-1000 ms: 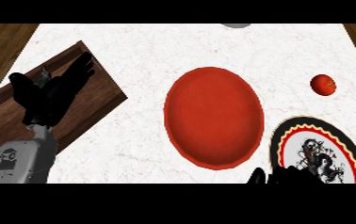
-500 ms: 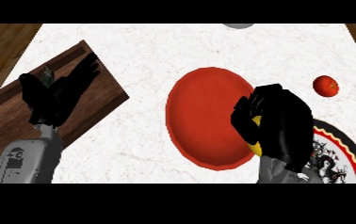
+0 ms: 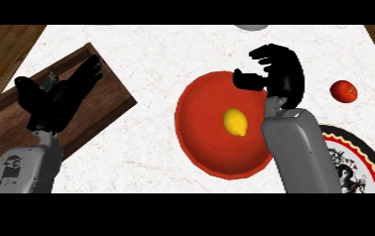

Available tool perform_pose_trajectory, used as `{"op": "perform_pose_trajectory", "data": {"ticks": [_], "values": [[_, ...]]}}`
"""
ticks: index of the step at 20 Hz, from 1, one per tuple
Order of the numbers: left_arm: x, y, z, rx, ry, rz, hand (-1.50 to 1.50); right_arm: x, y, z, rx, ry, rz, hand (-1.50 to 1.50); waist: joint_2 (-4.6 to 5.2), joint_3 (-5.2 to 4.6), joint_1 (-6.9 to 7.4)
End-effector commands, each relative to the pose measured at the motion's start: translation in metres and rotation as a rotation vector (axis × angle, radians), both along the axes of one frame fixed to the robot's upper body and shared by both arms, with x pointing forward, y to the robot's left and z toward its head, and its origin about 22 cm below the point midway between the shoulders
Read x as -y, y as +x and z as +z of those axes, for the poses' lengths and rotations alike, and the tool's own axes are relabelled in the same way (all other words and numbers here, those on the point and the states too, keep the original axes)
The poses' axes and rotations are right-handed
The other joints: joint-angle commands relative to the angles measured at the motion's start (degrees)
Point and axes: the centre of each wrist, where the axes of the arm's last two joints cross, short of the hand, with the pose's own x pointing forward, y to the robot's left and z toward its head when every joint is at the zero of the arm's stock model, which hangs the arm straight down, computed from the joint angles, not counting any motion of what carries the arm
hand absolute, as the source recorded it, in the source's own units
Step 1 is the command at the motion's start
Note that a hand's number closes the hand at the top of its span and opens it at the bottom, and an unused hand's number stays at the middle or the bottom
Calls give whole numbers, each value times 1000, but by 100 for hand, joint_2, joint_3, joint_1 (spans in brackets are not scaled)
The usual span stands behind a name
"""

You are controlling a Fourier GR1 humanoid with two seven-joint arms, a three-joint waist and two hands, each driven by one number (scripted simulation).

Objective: Pick the lemon from the plate and place it in the bowl

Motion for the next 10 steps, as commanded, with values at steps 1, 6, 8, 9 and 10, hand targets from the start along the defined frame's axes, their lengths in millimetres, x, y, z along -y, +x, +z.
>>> {"op": "perform_pose_trajectory", "data": {"ticks": [1,6,8,9,10], "values": [[1,-1,-13,-15,-2,-2,0,-4,29,-26,86,110,-67,-150,3,-4,-56],[-13,-11,-5,-19,-7,38,0,-18,62,-29,200,56,-62,-150,-72,-10,-158],[-9,8,0,-24,6,34,0,-22,68,-34,221,18,-63,-150,-78,-12,-276],[5,-4,-2,-15,-4,51,0,-17,77,-22,241,21,-110,-150,-87,-11,-252],[-14,-13,-1,-24,-13,44,0,-10,73,-41,265,10,-119,-150,-93,-11,-254]]}}
